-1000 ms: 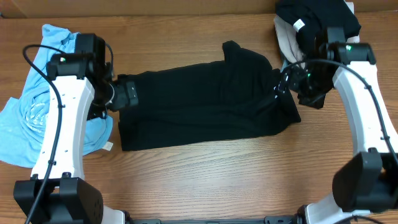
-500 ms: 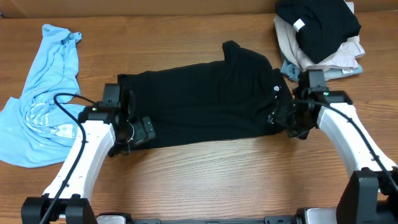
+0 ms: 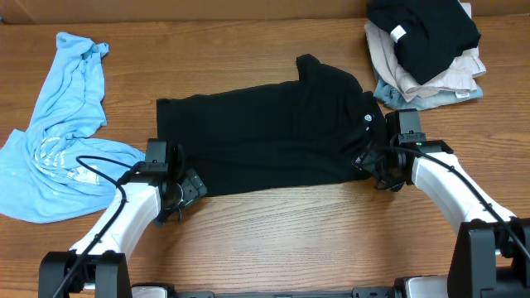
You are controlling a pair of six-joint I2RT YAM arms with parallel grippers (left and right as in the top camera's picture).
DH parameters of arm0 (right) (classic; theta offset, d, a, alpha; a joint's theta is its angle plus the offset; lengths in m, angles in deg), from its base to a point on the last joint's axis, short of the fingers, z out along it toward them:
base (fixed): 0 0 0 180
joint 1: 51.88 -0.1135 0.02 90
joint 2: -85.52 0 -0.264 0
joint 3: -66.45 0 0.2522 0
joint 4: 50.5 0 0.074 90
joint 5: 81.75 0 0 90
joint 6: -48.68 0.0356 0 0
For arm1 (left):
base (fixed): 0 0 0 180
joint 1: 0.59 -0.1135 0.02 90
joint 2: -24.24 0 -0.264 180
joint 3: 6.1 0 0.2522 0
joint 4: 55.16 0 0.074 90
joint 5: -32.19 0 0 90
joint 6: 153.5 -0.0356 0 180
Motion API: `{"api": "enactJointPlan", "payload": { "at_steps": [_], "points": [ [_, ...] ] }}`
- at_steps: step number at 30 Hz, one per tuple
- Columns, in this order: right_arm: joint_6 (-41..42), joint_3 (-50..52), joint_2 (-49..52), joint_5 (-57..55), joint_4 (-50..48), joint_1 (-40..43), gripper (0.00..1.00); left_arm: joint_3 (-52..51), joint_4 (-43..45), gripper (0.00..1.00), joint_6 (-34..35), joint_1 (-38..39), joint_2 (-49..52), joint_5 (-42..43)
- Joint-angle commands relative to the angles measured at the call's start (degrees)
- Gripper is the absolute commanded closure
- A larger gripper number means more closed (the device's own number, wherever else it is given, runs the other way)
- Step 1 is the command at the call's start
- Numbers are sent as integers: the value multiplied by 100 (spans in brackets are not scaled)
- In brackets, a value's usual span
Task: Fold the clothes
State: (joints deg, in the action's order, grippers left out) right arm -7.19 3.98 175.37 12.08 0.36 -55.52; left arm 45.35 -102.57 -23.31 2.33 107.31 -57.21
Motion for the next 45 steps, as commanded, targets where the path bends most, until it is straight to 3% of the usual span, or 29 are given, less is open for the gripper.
{"api": "enactJointPlan", "payload": {
  "at_steps": [1,6,12,13,16,21,29,37,45],
  "points": [
    [223,175,-96,-144,-184,-15,33,-227,243,8,232,0,-46,-223],
    [262,221,-37,-146,-339,-15,36,-321,468,17,254,0,-35,-304],
    [313,223,-20,-149,-566,-15,53,-321,522,46,251,0,-31,-376],
    [328,223,-20,-149,-603,-15,55,-321,522,57,249,0,-31,-380],
    [352,223,-13,-188,-623,-15,61,-321,538,75,251,0,-31,-402],
    [352,269,-13,-188,-481,-15,71,-319,525,96,247,0,-31,-402],
    [365,269,-13,-175,-138,-13,91,-302,426,96,37,0,-31,-424],
    [365,267,-15,33,868,192,96,-216,-809,96,9,-437,-33,-422],
    [365,267,-404,249,1742,562,96,-216,-1270,96,9,-1064,-35,-400]
  ]
}}
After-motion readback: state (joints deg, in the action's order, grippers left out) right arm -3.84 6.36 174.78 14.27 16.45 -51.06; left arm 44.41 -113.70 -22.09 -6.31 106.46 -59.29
